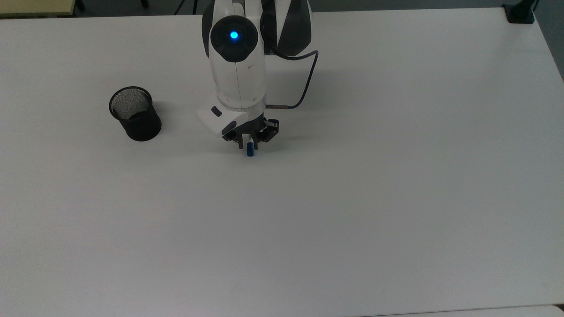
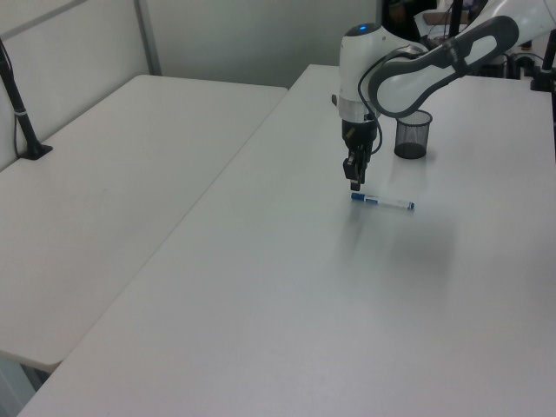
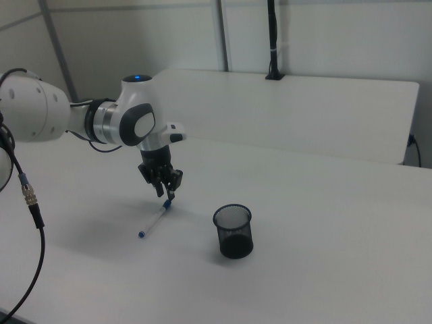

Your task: Remove the marker

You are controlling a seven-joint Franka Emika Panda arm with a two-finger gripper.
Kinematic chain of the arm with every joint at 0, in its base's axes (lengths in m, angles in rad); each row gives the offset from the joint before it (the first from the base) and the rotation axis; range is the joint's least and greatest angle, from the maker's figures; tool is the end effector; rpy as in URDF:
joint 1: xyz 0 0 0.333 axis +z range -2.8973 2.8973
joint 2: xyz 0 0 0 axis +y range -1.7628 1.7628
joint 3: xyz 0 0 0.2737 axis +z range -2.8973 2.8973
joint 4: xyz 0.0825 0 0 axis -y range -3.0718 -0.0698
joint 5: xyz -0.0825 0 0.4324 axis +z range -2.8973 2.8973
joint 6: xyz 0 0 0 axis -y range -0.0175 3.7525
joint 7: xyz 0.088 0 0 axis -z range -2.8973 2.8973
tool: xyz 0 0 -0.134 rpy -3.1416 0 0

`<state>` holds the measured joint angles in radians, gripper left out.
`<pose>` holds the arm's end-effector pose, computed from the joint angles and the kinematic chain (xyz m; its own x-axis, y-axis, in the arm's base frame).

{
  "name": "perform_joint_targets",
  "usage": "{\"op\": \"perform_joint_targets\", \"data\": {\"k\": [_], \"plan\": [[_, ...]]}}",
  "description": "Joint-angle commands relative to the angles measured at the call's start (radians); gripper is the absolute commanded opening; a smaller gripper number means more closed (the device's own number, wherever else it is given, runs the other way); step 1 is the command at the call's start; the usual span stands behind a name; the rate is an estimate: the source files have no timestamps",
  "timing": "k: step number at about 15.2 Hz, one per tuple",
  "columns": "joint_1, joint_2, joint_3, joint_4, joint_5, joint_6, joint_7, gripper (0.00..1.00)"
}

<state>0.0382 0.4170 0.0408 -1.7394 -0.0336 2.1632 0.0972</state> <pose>0.6793 0.0507 0.2464 1.0000 -0.0030 0.0082 -0.0031 -0.9999 0.0107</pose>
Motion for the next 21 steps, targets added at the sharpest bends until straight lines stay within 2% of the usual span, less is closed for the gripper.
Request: {"op": "perform_joint_targets", "data": {"k": [1, 3, 4, 5, 6, 8, 18, 21], "plan": [[0.014, 0.000, -0.007, -0.011, -0.026, 0.030, 0.041, 0.75], [0.014, -0.004, -0.007, -0.011, -0.026, 0.029, 0.041, 0.80], [0.014, -0.007, -0.007, -0.009, -0.026, 0.027, 0.041, 0.85], [0.009, -0.015, -0.007, -0.006, -0.026, 0.023, 0.045, 0.97], [0.008, -0.026, -0.007, -0.005, -0.025, 0.018, 0.052, 1.00], [0.003, -0.075, -0.007, -0.003, -0.025, 0.001, 0.055, 1.00], [-0.040, -0.366, -0.018, 0.011, -0.022, -0.330, 0.043, 1.00], [-0.063, -0.437, -0.019, 0.006, -0.012, -0.371, 0.044, 1.00]]}}
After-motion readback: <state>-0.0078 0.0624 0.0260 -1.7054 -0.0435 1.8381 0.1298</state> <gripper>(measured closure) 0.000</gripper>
